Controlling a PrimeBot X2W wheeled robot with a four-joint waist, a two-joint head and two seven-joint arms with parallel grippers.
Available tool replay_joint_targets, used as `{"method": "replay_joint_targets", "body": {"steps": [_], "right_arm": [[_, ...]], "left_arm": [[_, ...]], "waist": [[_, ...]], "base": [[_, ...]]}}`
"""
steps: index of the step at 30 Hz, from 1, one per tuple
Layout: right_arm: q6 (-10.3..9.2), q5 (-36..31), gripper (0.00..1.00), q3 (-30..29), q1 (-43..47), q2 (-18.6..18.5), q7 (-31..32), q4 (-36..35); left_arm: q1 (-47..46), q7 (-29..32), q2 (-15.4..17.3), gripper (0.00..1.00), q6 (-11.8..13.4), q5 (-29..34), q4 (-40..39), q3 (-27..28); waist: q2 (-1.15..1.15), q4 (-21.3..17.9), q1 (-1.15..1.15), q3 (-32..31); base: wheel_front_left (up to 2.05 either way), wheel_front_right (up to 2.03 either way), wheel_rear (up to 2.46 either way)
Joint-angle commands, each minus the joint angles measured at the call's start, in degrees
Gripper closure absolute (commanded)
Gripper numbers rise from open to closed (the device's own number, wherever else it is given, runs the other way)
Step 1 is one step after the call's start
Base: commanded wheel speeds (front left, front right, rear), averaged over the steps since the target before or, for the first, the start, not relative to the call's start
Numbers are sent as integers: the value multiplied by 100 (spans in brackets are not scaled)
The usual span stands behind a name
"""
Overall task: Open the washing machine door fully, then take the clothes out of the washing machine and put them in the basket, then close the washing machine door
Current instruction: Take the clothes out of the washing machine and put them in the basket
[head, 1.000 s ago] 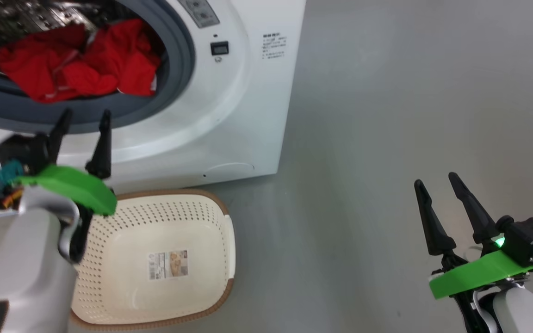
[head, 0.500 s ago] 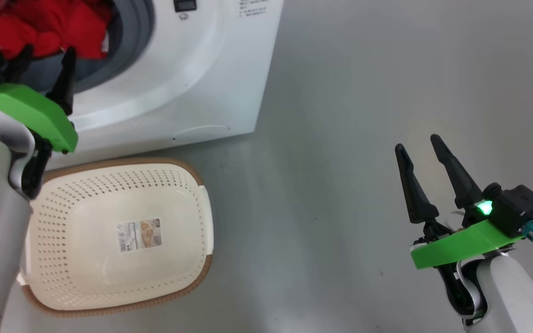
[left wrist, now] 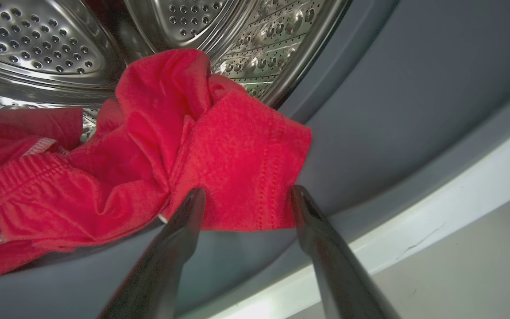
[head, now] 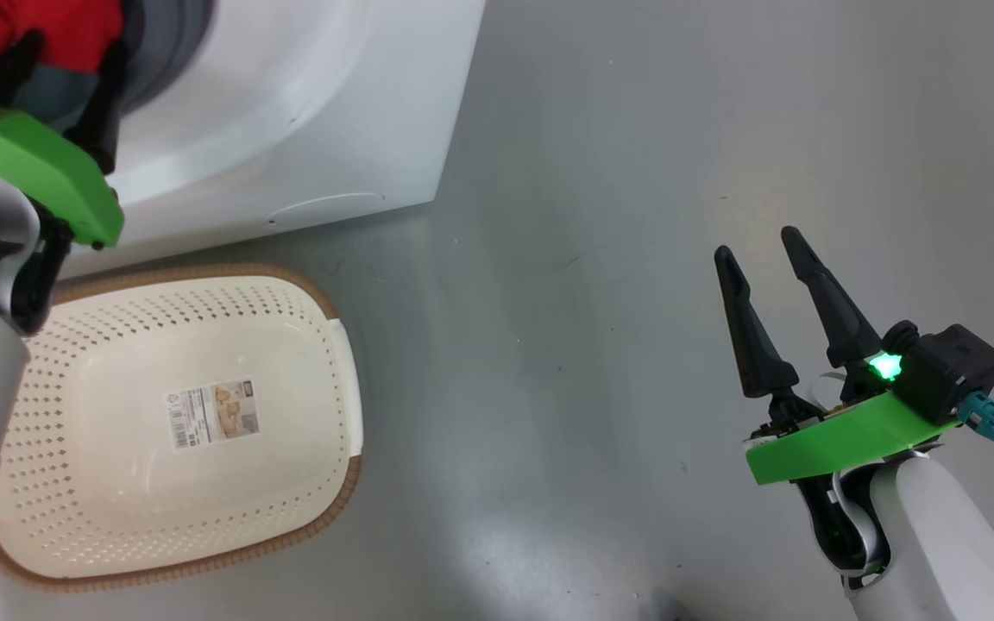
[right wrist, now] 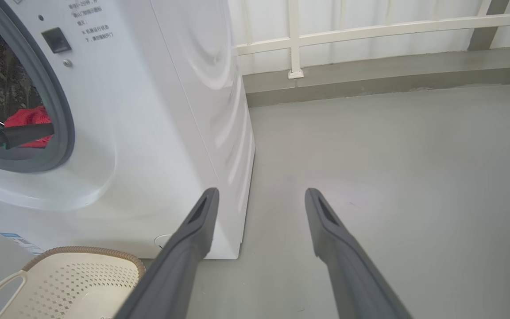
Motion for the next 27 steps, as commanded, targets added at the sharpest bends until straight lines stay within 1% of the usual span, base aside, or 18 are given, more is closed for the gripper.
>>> {"method": "replay_joint_targets", "body": {"steps": [1, 9, 10, 11, 12, 13, 18, 23, 27], "right_arm": [[36, -11, 0, 137, -5, -16, -37, -130], [36, -5, 0, 175, -13, 15, -37, -162], [36, -7, 0, 176, -10, 18, -37, -164], [36, -6, 0, 173, -8, 21, -37, -166], [36, -6, 0, 170, -8, 24, -37, -167], [36, -7, 0, 169, -9, 26, -37, -166], [36, -10, 0, 156, -12, 32, -37, -163], [36, -20, 0, 120, -10, 23, -37, -163], [36, -27, 0, 98, 12, -5, -37, -150]], "left_arm": [[-141, -33, 250, 0, -30, -63, -5, 25], [-406, -159, 347, 0, -30, -213, 394, -349], [-431, -171, 347, 15, -30, -230, 447, -381], [-456, -184, 345, 53, -30, -245, 492, -415], [-478, -197, 342, 75, -30, -262, 532, -445], [-502, -207, 342, 100, -30, -272, 578, -477], [-603, -324, 321, 100, -30, -345, 774, -570], [-661, -507, 295, 100, -30, -411, 864, -538], [-619, -620, 282, 100, 49, -490, 898, -305]], "waist": [[0, -40, 0, 31], [0, -149, 0, 75], [0, -159, 0, 76], [0, -166, 0, 78], [0, -172, 0, 78], [0, -176, 0, 78], [0, -169, 0, 59], [0, -98, 0, 9], [0, 7, 0, -123]], "base": [[0, 0, 0], [0, 0, 0], [0, 0, 0], [0, 0, 0], [0, 0, 0], [0, 0, 0], [0, 0, 0], [0, 0, 0], [0, 0, 0]]}}
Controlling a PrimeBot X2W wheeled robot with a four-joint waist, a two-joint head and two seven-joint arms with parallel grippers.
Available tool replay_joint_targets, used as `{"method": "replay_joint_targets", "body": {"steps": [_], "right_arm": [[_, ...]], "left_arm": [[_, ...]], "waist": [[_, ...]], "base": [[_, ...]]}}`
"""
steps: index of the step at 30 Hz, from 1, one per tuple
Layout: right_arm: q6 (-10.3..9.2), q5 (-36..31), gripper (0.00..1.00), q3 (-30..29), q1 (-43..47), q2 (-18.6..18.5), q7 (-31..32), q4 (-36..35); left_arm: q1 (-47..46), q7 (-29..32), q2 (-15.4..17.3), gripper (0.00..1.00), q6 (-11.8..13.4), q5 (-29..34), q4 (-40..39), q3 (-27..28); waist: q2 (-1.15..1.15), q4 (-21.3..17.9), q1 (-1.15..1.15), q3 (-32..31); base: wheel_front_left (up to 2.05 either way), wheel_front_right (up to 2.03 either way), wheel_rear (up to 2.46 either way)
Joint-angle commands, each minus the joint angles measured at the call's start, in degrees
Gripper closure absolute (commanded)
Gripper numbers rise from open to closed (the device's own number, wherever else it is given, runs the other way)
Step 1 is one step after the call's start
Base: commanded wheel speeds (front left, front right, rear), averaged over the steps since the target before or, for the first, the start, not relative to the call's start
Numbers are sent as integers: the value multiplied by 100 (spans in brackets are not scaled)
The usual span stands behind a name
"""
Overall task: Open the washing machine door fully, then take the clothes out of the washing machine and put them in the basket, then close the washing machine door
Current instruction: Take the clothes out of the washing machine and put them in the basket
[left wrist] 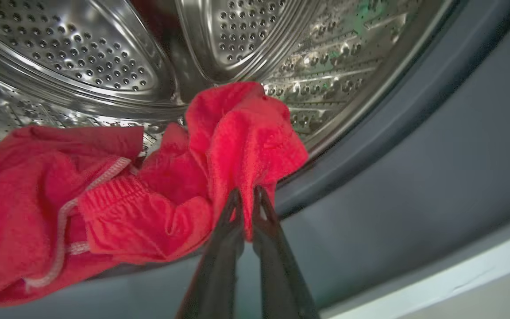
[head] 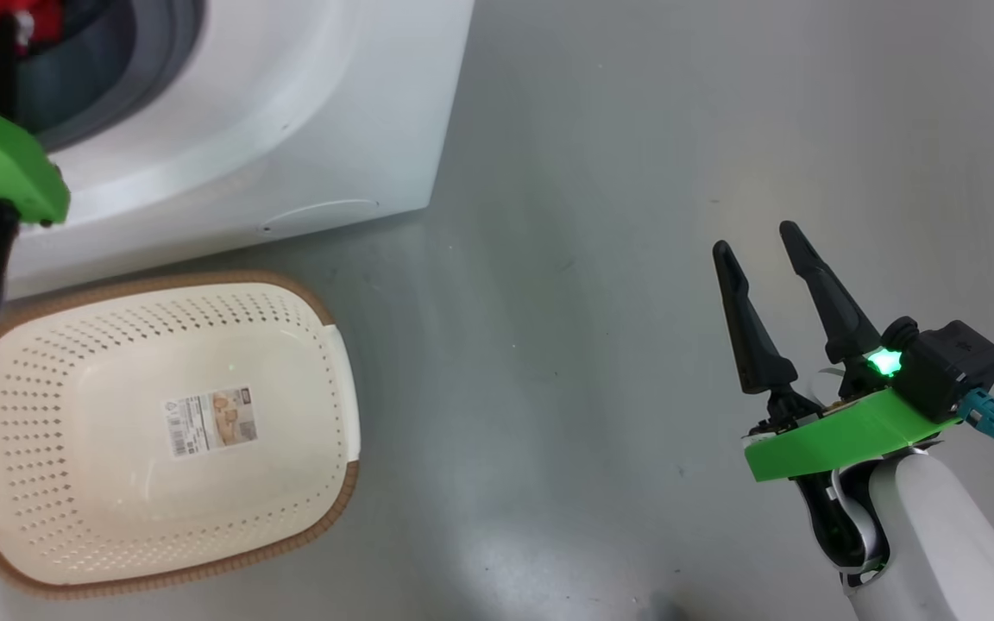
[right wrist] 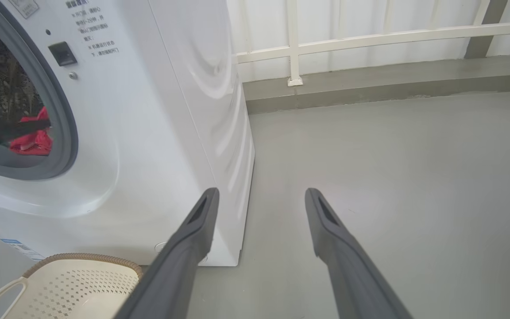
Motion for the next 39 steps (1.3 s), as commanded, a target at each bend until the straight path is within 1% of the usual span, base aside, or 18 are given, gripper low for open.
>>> {"method": "replay_joint_targets", "body": {"steps": [1, 6, 10, 15, 20, 25, 28, 33, 39], "right_arm": [[36, -27, 0, 91, 56, -41, -37, -125], [36, -35, 0, 62, 89, -97, -37, -123], [36, -37, 0, 18, 167, -145, -37, -103], [36, -35, 0, -38, 322, -199, -37, -73], [36, -18, 0, -92, 480, -270, -37, -48], [36, -9, 0, -120, 605, -303, -37, -37], [36, -5, 0, -120, 668, -312, -37, -36], [36, 7, 0, -132, 742, -351, -37, -46], [36, 14, 0, -138, 796, -385, -37, -40]], "left_arm": [[-114, -63, 284, 100, 138, -56, -174, 307], [420, -68, 445, 100, 397, 89, -1134, 1254], [1112, -69, 379, 100, 503, 452, -1939, 2134], [2063, -69, 42, 100, 478, 1140, -2942, 3154], [2828, -69, -416, 100, 330, 1802, -3819, 3958], [3431, -69, -808, 100, 183, 2372, -4593, 4516], [3732, -70, -1011, 100, 112, 2585, -5039, 4817], [4137, -70, -1347, 100, 34, 2800, -5825, 5192], [4576, -70, -1681, 100, -2, 2920, -6845, 5414]], "waist": [[0, 92, 0, -114], [0, 237, 0, -324], [0, 361, 0, -531], [0, 515, 0, -823], [0, 670, 0, -1062], [0, 773, 0, -1258], [0, 812, 0, -1347], [0, 885, 0, -1425], [0, 937, 0, -1497]], "base": [[0, 0, 0], [0, 0, 0], [0, 0, 0], [0, 0, 0], [0, 0, 0], [0, 0, 0], [0, 0, 0], [0, 0, 0], [0, 0, 0]]}}
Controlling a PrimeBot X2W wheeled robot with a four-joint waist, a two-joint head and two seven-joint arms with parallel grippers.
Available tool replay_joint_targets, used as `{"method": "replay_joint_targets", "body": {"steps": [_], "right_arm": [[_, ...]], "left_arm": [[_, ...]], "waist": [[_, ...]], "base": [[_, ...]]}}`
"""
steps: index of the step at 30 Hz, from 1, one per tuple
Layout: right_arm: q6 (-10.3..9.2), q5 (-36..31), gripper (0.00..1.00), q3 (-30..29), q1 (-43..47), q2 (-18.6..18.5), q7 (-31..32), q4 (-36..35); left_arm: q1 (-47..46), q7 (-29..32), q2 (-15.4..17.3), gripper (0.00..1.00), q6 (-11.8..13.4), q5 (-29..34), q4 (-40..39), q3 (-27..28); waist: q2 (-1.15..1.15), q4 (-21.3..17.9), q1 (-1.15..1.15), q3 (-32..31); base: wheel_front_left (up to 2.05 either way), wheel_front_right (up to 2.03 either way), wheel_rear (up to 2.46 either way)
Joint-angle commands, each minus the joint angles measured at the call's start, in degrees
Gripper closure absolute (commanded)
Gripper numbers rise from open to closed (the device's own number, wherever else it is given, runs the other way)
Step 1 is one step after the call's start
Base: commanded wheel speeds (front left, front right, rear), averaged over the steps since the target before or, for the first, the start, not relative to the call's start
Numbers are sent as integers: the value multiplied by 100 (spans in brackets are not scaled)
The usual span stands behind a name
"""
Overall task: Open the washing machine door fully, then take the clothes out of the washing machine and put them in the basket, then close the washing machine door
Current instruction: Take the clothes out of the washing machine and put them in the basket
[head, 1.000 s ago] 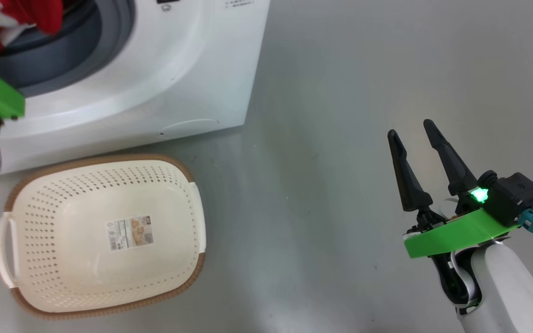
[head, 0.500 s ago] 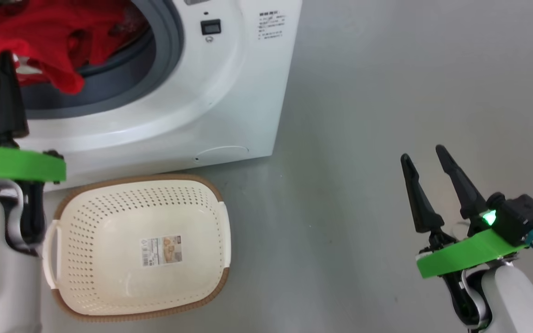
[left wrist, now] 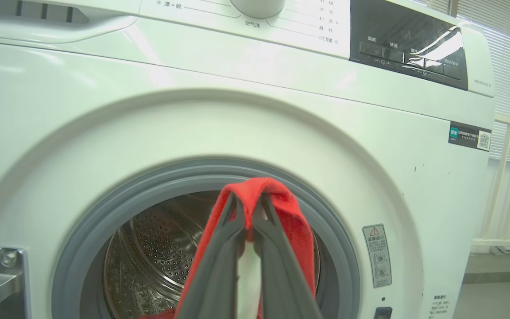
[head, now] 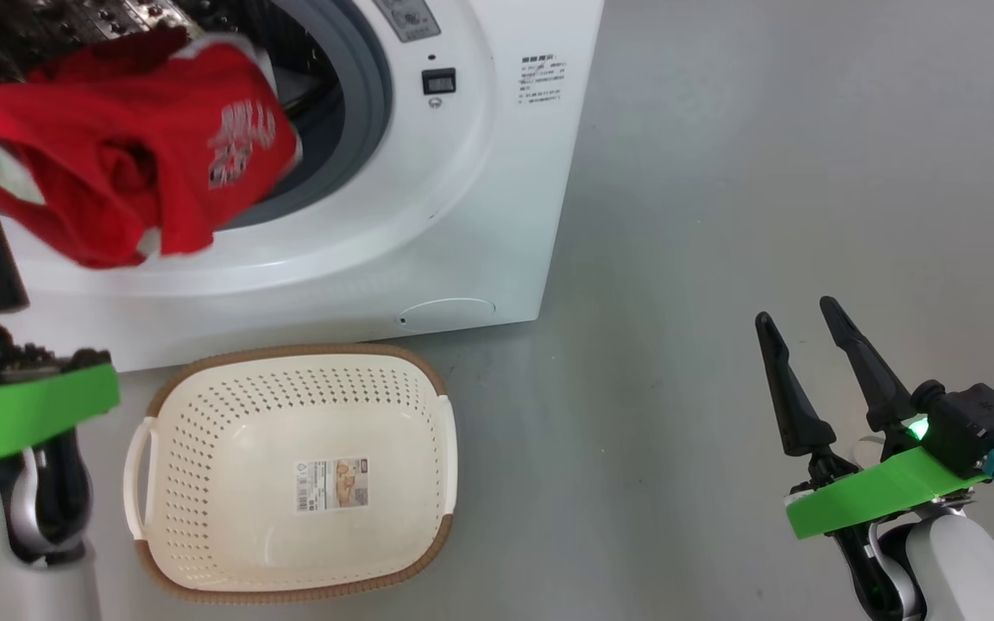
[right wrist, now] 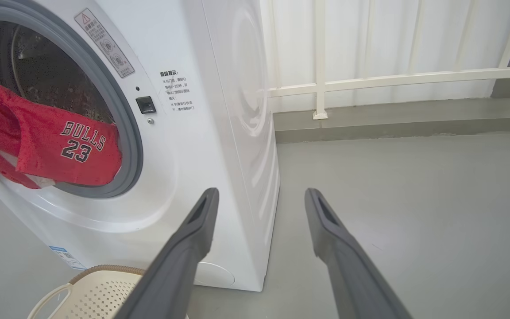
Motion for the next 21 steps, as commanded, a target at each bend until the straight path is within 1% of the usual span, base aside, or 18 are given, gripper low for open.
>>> {"method": "replay_joint_targets", "body": {"steps": [1, 7, 11, 13, 21], "right_arm": [[36, 14, 0, 85, 75, -67, -37, -127], [36, 17, 0, 79, 140, -86, -37, -111], [36, 18, 0, 75, 168, -92, -37, -112], [36, 22, 0, 74, 172, -94, -37, -117], [36, 19, 0, 112, 103, -96, -37, -149]], "left_arm": [[117, -26, 127, 100, -30, 61, -296, 181], [517, -26, -53, 100, -37, 58, -1172, 183], [753, -26, -105, 100, -38, 98, -1557, 112], [892, -26, -121, 100, -38, 110, -1556, 45], [1219, -26, -162, 100, -39, 73, -939, -142]], "waist": [[0, 18, 0, -25], [0, 62, 0, -110], [0, 87, 0, -130], [0, 101, 0, -125], [0, 91, 0, 14]], "base": [[0, 0, 0], [0, 0, 0], [0, 0, 0], [0, 0, 0], [0, 0, 0]]}}
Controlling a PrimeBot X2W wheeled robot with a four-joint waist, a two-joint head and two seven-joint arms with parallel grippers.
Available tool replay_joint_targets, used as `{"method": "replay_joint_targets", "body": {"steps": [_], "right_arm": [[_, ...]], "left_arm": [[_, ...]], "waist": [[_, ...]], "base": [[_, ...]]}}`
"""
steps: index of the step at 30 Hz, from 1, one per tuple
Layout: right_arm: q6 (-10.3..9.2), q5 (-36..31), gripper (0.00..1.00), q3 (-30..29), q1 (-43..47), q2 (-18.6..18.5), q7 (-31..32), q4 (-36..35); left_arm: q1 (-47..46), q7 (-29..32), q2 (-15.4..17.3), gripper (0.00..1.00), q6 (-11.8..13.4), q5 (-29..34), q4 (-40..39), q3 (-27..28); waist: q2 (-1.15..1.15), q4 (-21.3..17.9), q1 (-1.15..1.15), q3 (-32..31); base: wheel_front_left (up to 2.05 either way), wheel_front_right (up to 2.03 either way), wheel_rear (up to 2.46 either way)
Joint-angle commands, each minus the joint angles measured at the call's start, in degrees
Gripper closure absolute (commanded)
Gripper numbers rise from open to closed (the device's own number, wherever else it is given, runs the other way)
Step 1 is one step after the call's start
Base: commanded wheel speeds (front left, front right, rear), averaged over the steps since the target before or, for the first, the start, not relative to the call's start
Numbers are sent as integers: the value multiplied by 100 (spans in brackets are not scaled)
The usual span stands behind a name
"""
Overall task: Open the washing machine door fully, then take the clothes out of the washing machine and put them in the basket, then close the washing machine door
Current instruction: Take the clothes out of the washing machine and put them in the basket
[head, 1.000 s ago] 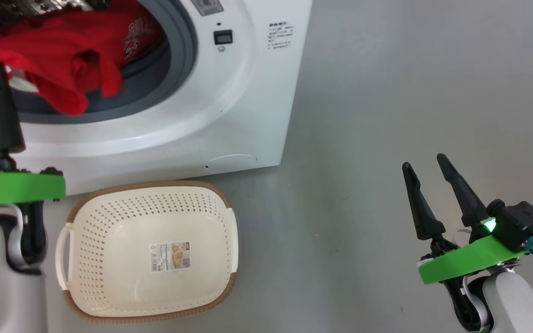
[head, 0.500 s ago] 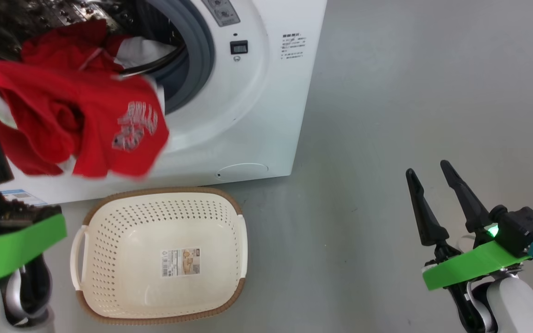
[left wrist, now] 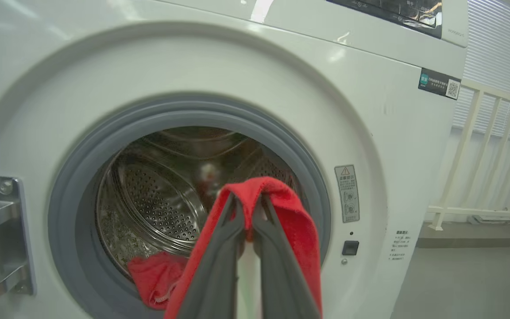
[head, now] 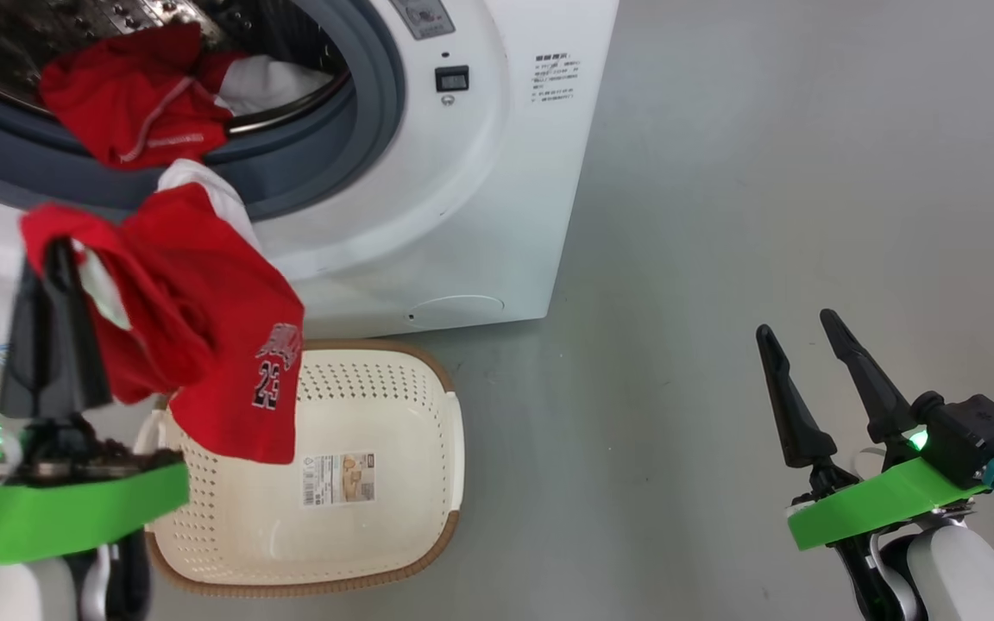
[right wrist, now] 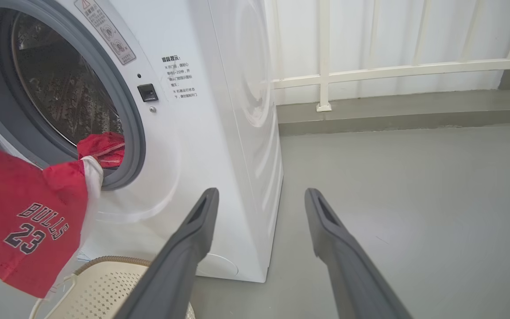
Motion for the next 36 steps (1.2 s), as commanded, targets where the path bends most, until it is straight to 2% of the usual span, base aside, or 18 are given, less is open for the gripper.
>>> {"method": "replay_joint_targets", "body": {"steps": [1, 8, 18, 36], "right_arm": [[36, 18, 0, 106, -28, -74, -37, -155], [36, 10, 0, 114, -143, -72, -37, -182], [36, 8, 0, 181, -325, 7, -37, -196], [36, -12, 0, 226, -775, 101, -37, -316]], "left_arm": [[109, -20, 74, 100, -31, 3, -30, 122], [225, -20, 66, 100, -31, 203, 1072, -96], [-22, -20, 66, 100, -32, 468, 2930, -28], [-1302, -20, 445, 100, -32, 1003, 5562, -302]], "waist": [[0, -5, 0, 46], [0, -66, 0, 266], [0, -236, 0, 589], [0, -611, 0, 1597]], "base": [[0, 0, 0], [0, 0, 0], [0, 0, 0], [0, 0, 0]]}}
